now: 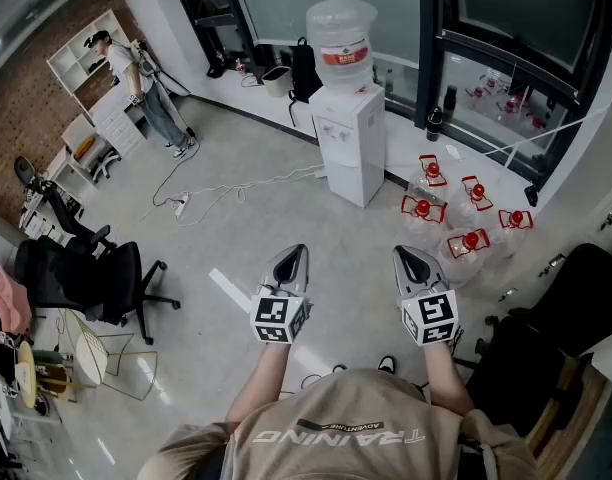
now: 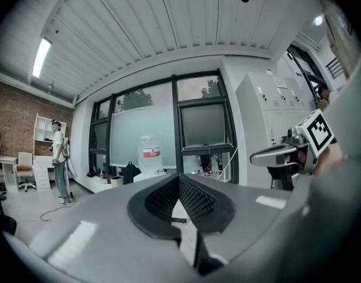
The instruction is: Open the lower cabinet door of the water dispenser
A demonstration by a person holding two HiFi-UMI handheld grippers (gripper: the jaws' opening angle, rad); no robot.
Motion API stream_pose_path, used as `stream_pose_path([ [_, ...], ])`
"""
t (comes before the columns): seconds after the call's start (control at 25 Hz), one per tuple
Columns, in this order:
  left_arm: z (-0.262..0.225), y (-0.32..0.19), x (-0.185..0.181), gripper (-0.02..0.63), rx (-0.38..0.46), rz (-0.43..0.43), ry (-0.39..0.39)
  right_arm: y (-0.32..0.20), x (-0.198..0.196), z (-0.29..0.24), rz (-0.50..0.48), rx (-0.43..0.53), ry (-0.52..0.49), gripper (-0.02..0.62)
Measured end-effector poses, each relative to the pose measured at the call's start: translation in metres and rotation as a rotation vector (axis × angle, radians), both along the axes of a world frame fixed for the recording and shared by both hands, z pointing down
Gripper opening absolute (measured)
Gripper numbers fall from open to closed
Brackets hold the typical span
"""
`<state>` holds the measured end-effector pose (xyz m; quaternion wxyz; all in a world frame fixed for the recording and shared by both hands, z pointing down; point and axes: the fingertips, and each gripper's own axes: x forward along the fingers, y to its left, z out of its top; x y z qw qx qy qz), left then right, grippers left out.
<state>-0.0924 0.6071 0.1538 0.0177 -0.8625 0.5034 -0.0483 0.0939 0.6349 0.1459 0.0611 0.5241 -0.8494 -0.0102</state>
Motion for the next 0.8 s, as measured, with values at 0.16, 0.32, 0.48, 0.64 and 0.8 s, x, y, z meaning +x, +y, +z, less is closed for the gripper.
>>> stream_pose_path([
  [0.16,0.001,0.001,-0.004,0.008,0.007,0.006,0.001,-0.002,-0.005,0.005,-0.005,-0.017,-0.002,0.008],
  [0.32,0.000,0.001,-0.018,0.008,0.018,-0.005,0.014,-0.004,-0.018,0.008,-0.010,-0.023,0.006,0.008],
  [0.48,0.005,-0.001,-0.027,0.008,0.001,0.000,0.023,-0.008,-0.027,0.009,-0.009,-0.035,-0.017,0.009],
  [0.64,0.008,-0.011,-0.039,0.008,-0.010,-0.005,0.043,-0.014,-0.034,0.009,0.013,-0.029,-0.002,0.009],
  [0.8,0.013,-0.020,-0.046,0.008,-0.014,0.003,0.039,-0.019,-0.036,0.019,0.037,-0.049,0.020,0.008],
])
